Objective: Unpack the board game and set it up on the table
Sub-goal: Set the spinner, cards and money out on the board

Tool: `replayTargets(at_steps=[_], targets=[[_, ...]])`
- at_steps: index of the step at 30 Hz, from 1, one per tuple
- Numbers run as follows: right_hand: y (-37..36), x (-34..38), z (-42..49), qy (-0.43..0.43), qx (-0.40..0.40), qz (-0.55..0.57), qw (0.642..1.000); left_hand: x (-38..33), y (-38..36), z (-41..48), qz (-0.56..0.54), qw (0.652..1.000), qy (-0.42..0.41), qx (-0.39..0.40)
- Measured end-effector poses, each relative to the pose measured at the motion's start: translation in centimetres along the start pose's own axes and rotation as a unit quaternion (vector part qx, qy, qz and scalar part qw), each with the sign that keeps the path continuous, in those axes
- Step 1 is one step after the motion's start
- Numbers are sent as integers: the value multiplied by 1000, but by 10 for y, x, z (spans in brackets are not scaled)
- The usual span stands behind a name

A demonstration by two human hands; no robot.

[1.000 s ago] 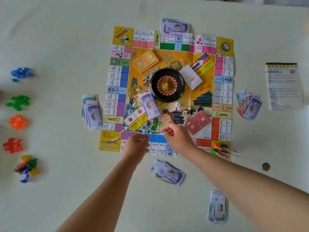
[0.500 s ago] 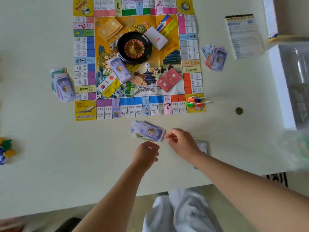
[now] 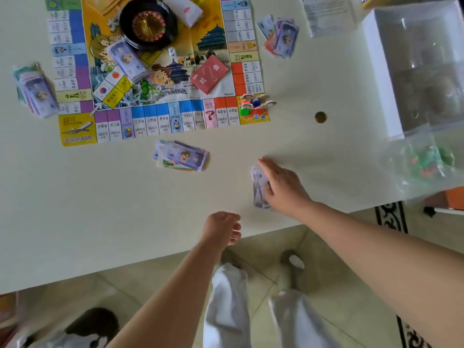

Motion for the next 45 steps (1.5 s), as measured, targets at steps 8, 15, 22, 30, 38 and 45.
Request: replayTargets(at_steps=[8, 15, 22, 30, 38, 45], targets=[[-25, -1, -46, 53, 2, 17, 998, 53, -40, -6, -34, 989, 144, 15], [-48, -2, -81, 84, 8, 56, 995, 70, -81, 10, -392, 915, 91, 20], [-49, -8, -88, 67, 25, 122, 990, 86, -80, 1, -261, 961, -2, -86], [-9, -12, -52, 84, -122, 147, 978, 35, -57, -11, 14, 914, -302, -270], [-17, -35, -35, 66, -134, 105, 983, 14, -56, 17, 127, 894, -307, -299], [-28, -32, -35, 88, -121, 94, 984, 18, -59, 23, 140, 894, -315, -285]])
Point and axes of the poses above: each hand's wrist, its own z-axis towards the middle knuckle, its own y-axis out of the back of the hand, x = y × z, the point moved 1 cm from there along z, towards the middle knuckle, and after that the axes turned 8 degrees about y, right-handed, at the moved point
